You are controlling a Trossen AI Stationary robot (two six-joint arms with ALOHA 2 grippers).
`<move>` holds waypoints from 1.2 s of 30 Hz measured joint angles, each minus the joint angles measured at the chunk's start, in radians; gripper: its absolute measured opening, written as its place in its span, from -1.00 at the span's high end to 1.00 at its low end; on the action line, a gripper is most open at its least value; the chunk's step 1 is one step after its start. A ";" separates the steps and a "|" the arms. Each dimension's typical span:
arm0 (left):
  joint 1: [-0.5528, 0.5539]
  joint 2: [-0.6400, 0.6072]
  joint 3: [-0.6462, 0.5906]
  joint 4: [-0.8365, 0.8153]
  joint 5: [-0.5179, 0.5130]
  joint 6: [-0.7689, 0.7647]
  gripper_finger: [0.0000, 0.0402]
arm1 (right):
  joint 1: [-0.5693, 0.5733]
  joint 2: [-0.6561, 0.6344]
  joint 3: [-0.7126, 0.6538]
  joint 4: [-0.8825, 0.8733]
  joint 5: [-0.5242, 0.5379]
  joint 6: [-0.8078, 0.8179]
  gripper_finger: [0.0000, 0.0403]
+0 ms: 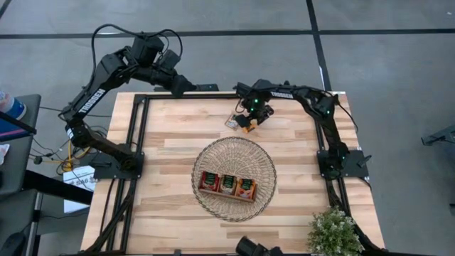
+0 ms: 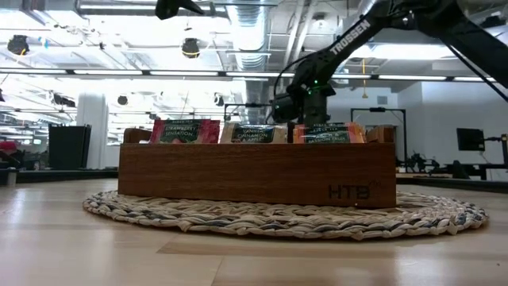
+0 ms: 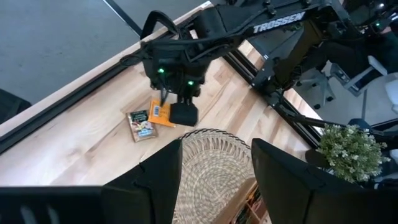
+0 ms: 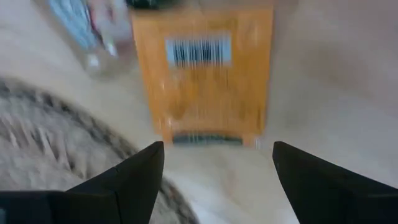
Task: Pick & Place Tea
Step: Put the orange tea bag into the right section of the wooden organizer
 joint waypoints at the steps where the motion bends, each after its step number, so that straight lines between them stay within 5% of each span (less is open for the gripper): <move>1: 0.000 0.000 0.000 0.000 0.003 0.000 0.08 | -0.003 0.006 0.002 0.012 0.001 -0.001 -0.45; 14: 0.000 0.000 0.000 -0.013 0.004 -0.003 0.08 | -0.017 0.047 0.010 -0.006 -0.015 -0.025 -0.41; 29: 0.000 0.000 0.000 -0.014 0.004 -0.022 0.08 | -0.010 0.050 0.025 -0.050 0.036 -0.089 0.43; 36: 0.000 0.000 0.000 -0.014 0.005 -0.025 0.08 | 0.012 -0.006 0.116 -0.078 0.106 -0.200 0.34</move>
